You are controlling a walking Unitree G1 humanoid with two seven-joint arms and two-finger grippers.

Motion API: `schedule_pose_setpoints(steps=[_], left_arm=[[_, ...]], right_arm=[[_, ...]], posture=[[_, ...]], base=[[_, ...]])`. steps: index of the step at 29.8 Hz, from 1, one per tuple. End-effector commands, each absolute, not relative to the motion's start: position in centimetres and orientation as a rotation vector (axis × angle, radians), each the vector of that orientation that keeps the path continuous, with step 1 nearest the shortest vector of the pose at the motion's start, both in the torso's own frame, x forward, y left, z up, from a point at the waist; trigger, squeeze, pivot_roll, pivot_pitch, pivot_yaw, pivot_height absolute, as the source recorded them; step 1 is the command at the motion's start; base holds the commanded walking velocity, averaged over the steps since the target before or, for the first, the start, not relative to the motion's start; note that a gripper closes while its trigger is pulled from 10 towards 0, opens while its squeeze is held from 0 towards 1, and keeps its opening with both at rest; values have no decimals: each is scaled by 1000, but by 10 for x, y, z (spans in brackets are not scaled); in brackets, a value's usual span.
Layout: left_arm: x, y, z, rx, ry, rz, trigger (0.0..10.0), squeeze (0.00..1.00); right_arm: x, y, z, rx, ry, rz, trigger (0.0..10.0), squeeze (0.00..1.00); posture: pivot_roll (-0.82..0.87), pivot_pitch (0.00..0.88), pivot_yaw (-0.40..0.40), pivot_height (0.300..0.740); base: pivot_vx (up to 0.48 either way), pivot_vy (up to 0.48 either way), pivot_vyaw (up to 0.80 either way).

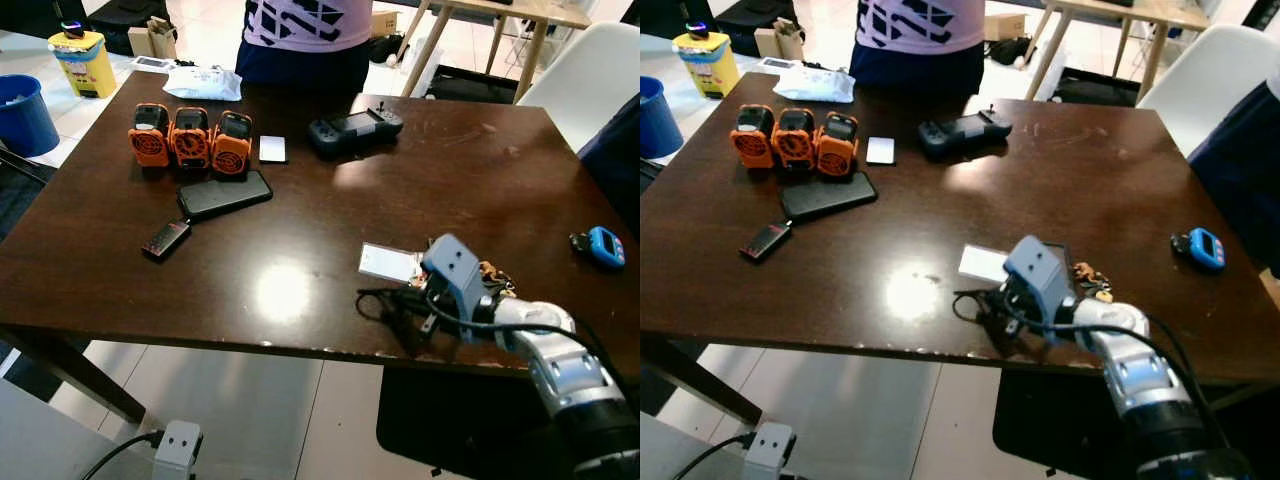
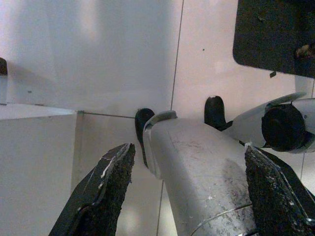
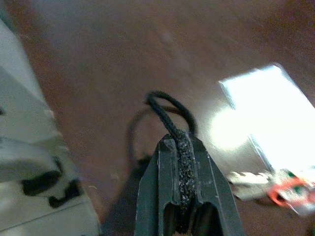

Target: Hang keys on a hook

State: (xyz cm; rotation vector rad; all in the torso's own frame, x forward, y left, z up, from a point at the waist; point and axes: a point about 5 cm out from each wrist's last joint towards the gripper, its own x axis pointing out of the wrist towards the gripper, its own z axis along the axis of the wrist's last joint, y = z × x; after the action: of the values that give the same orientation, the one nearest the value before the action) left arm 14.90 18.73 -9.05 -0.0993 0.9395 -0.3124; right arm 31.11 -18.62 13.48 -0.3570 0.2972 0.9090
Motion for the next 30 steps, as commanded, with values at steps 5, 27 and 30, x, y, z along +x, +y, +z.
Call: schedule_pose_setpoints(steps=[5,27,30], left_arm=[[133,178,-98,-132,997,-333,10000,0],[138,180,-98,-103,1024,-298,10000,0],[137,180,-98,-87,1033,-306,10000,0]], right_arm=[[310,-181,148,-294,208,935,0,0],[323,-140,183,-26,-84,875,10000,0],[321,-135,180,-21,-79,886,10000,0]], posture=[[50,43,1,740],[51,43,0,740],[58,33,-4,740]], base=[[0,0,0],[0,0,0],[-272,0,0]])
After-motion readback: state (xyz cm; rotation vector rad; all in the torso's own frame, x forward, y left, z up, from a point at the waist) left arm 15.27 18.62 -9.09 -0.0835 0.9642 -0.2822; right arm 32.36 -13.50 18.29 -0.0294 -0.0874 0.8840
